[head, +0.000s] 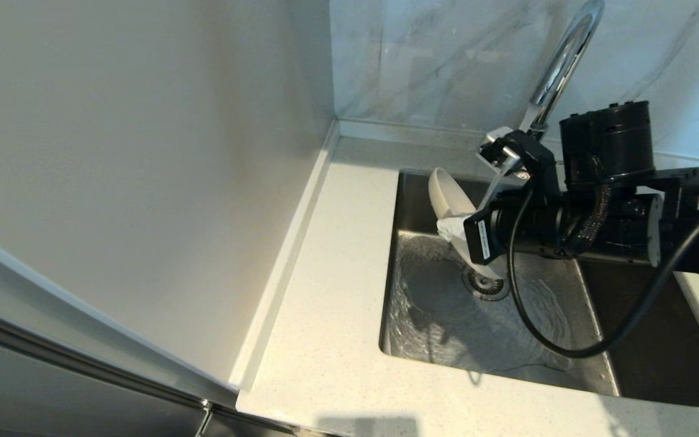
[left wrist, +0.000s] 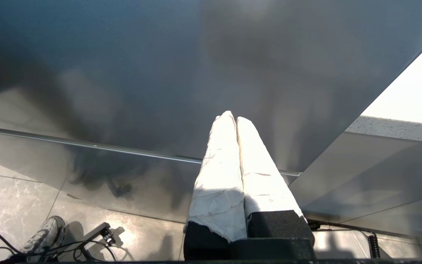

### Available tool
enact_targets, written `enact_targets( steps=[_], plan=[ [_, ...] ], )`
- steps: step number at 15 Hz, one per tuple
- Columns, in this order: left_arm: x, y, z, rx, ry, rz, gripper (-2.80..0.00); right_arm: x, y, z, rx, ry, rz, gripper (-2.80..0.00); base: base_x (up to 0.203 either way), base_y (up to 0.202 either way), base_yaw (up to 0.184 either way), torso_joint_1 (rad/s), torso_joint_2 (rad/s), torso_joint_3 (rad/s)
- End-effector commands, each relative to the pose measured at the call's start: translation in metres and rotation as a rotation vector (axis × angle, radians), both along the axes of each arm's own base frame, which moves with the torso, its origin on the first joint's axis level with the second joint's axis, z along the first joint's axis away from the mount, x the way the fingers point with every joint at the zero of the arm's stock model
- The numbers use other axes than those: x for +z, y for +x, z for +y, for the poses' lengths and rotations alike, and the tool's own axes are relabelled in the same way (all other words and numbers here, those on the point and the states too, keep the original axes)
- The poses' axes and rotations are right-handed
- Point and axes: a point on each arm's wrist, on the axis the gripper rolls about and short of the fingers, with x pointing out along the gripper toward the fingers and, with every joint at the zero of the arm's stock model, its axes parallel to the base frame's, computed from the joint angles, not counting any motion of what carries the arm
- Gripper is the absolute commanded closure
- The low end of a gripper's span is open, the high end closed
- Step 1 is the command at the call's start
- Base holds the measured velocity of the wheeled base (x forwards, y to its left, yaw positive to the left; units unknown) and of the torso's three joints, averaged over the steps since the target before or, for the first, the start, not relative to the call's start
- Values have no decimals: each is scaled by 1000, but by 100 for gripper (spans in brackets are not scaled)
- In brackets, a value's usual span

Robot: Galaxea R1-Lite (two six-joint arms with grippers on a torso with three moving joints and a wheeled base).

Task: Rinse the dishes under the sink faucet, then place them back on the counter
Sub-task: Rinse the plate

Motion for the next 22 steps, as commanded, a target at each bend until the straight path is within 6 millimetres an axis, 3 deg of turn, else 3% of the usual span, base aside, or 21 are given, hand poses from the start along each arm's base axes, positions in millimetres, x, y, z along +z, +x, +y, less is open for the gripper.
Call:
enact_targets(
  steps=[1, 4, 7, 10, 12, 14, 18, 22],
  plan=[
    [0, 0, 0, 1, 1, 0, 0, -10, 17, 7, -62, -12, 11, 0, 0, 0, 0, 0, 0, 0],
    [0, 0, 0, -1, -1, 0, 0, -9, 22, 7, -96, -9, 5, 0, 0, 0, 0, 0, 0, 0],
    [0, 0, 0, -1, 0, 0, 0, -11, 24, -8, -169, 17, 30, 0, 0, 0, 0, 0, 0, 0],
    [0, 0, 0, 0, 0, 0, 0, -16, 15, -22, -259, 198, 168, 0, 0, 0, 0, 0, 0, 0],
    [0, 0, 0, 1, 1, 0, 0, -20, 12, -44, -287, 338, 277, 0, 0, 0, 0, 0, 0, 0],
    [0, 0, 0, 1, -1, 0, 0, -14, 13, -60, -276, 476, 344, 0, 0, 0, 0, 0, 0, 0],
    [0, 0, 0, 0, -1, 0, 0, 19, 18, -76, -203, 759, 452, 0, 0, 0, 0, 0, 0, 0],
    [0, 0, 0, 1, -1, 0, 0, 23, 26, -84, -209, 782, 442, 0, 0, 0, 0, 0, 0, 0]
  ],
)
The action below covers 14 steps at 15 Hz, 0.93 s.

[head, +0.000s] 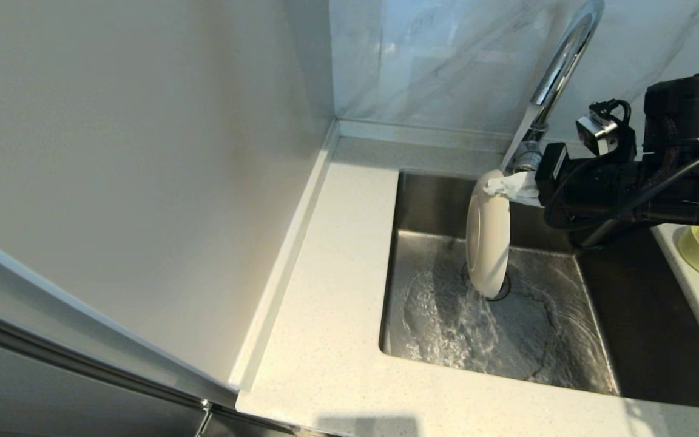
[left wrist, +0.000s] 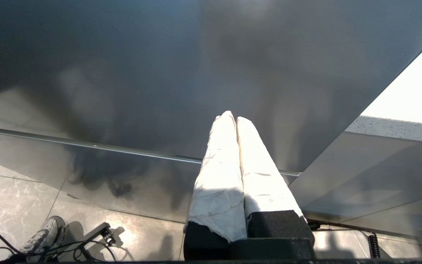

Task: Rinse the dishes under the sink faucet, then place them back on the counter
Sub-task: Rinse the plate

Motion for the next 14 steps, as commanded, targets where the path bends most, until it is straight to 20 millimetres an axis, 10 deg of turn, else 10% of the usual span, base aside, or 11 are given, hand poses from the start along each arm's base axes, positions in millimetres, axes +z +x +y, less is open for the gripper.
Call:
enact_targets(
  steps=[1, 10, 14],
  plan=[
    [0, 0, 0, 0, 0, 0, 0, 1, 2, -6, -19, 2, -5, 0, 0, 0, 0, 0, 0, 0],
    [0, 0, 0, 0, 0, 0, 0, -1, 23, -46, -146, -6, -3, 0, 0, 0, 0, 0, 0, 0],
    [0, 0, 0, -1, 0, 0, 0, -6, -20, -73, -172, -256, -16, 0, 0, 0, 0, 0, 0, 0]
  ],
)
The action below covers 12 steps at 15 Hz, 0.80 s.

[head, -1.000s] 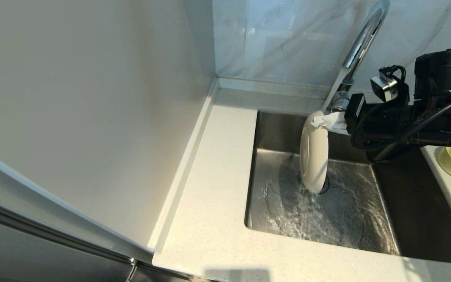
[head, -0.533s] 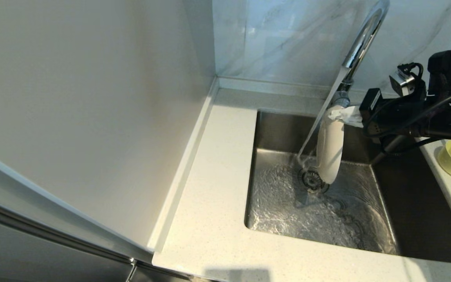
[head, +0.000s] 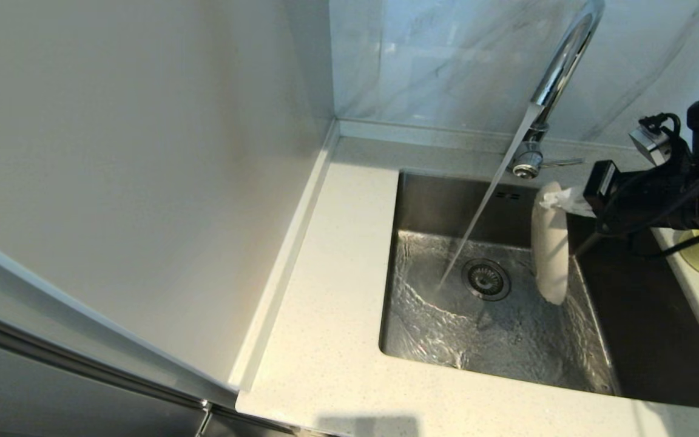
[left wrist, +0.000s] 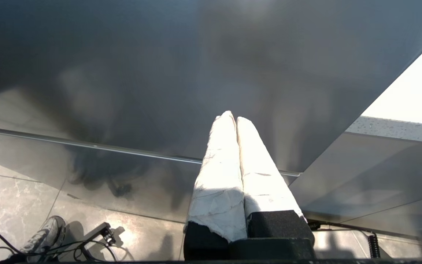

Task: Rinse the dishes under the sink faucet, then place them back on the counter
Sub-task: Place the plate on the table

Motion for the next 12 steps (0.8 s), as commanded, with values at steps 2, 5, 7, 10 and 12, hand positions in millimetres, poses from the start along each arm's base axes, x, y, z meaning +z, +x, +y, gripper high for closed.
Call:
enact_targets(
  steps=[2, 5, 7, 10, 12],
  plan=[
    [0, 0, 0, 1, 1, 0, 0, 5, -51, -10, 55, -236, -71, 0, 0, 0, 0, 0, 0, 0],
    [0, 0, 0, 1, -1, 0, 0, -24, -84, -9, 105, -343, -35, 0, 0, 0, 0, 0, 0, 0],
    [0, 0, 0, -1, 1, 0, 0, -25, -96, -9, 102, -380, -63, 0, 0, 0, 0, 0, 0, 0],
    [0, 0, 0, -1, 1, 0, 0, 18, -129, -8, 126, -568, -252, 0, 0, 0, 0, 0, 0, 0],
    [0, 0, 0, 0, -1, 0, 0, 31, -161, -9, 143, -760, -196, 0, 0, 0, 0, 0, 0, 0]
  ],
)
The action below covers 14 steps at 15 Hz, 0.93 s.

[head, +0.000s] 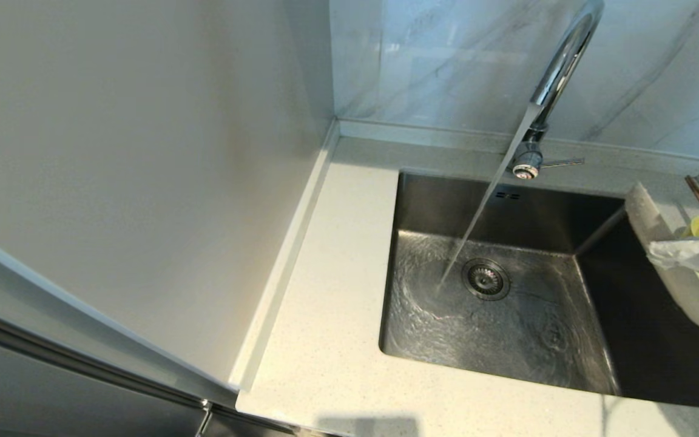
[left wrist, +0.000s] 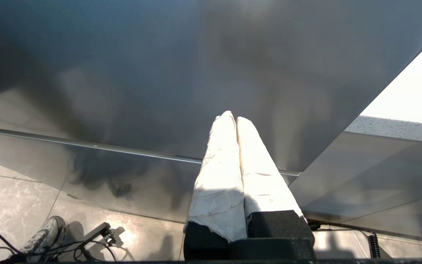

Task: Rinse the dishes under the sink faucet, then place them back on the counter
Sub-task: Place the plate on the table

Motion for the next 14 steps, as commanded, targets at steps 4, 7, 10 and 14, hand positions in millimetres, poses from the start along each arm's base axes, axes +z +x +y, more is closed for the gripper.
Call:
enact_targets(
  steps=[4, 7, 10, 14],
  plan=[
    [0, 0, 0, 1, 0, 0, 0, 0, -68, -4, -158, -312, 142, 0, 0, 0, 0, 0, 0, 0],
    [0, 0, 0, -1, 0, 0, 0, -27, -76, -7, -257, -420, 272, 0, 0, 0, 0, 0, 0, 0],
    [0, 0, 0, 1, 0, 0, 0, -57, -81, -8, -278, -446, 385, 0, 0, 0, 0, 0, 0, 0],
    [0, 0, 0, 0, 1, 0, 0, -92, -76, -8, -302, -357, 472, 0, 0, 0, 0, 0, 0, 0]
  ],
)
